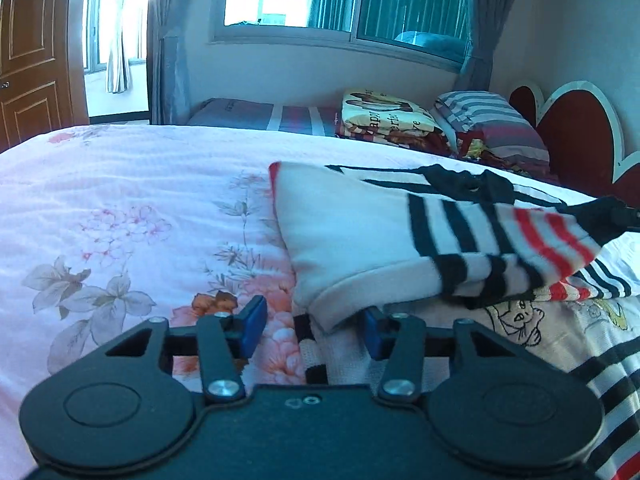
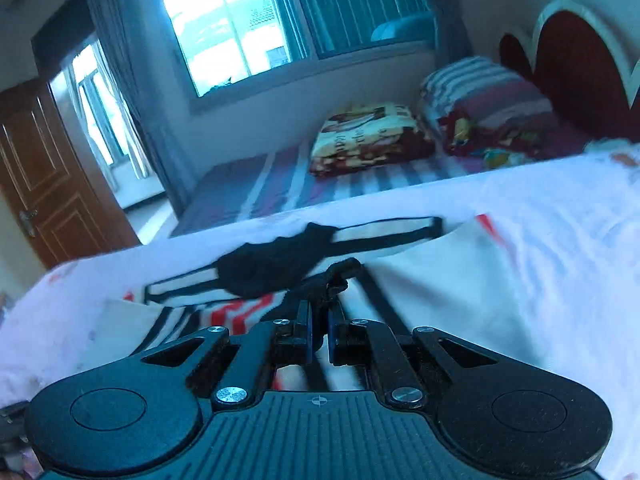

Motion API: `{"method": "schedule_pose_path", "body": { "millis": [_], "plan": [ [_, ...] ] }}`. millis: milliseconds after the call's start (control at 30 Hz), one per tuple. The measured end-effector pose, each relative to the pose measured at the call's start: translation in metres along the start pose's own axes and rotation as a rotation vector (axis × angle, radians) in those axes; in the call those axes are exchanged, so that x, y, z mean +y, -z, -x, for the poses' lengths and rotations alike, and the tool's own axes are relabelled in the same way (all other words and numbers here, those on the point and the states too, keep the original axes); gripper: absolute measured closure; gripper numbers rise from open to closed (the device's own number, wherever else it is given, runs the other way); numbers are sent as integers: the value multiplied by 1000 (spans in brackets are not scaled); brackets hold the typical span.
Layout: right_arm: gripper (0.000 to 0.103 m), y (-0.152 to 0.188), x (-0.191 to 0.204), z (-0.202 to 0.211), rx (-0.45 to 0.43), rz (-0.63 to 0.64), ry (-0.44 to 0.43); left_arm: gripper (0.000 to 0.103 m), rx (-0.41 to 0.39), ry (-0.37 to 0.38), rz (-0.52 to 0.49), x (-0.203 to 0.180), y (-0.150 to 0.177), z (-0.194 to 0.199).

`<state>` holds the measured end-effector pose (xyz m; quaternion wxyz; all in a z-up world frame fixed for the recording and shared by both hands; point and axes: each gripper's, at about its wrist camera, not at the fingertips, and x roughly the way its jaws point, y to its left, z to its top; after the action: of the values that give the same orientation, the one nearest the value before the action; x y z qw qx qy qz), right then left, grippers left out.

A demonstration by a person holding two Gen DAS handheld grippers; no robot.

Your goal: Fold small clothes

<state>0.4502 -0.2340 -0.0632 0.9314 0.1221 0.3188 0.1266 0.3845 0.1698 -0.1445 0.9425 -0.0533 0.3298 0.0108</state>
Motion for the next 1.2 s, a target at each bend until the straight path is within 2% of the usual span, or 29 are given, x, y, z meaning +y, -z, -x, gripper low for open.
{"method": "schedule_pose_path", "body": {
  "millis": [100, 300, 400, 500, 567, 600, 667, 767, 867, 933, 1033, 1200],
  "plan": [
    [97, 10, -13, -9, 72, -17, 5, 62, 0, 8, 4, -1, 1, 2],
    [97, 24, -15, -10, 87, -20, 23, 62, 22, 4, 0, -2, 1, -1],
    [96, 26, -19, -16, 106, -13, 33, 65, 40, 37, -15, 1, 1, 4],
    [96, 23, -23, -13, 102, -14, 51, 59, -26, 100, -11, 6, -1, 30],
    [96, 18, -20, -1, 54, 12, 94, 51, -73, 124, 0, 6, -5, 43],
    [96, 16, -19, 5, 35, 17, 86, 48, -85, 129, 1, 4, -9, 45],
    [96, 15, -13, 6, 41, 19, 26, 46, -83, 158, 19, 0, -15, 36],
    [96, 21, 4, -9, 89, 98, -10, 47, -34, 186, 42, -13, -19, 12],
    [97, 34, 3, -35, 172, 132, 36, 46, 46, 154, -6, -23, -9, -14],
    [96, 28, 2, -34, 169, 104, 29, 46, 46, 127, -91, -33, -11, -13],
    [96, 12, 6, -27, 83, 91, -8, 45, 2, 154, -77, -30, -31, -11],
    [96, -6, 26, -63, 93, 101, -71, 45, -12, 147, -89, -30, -73, -52]
  ]
}}
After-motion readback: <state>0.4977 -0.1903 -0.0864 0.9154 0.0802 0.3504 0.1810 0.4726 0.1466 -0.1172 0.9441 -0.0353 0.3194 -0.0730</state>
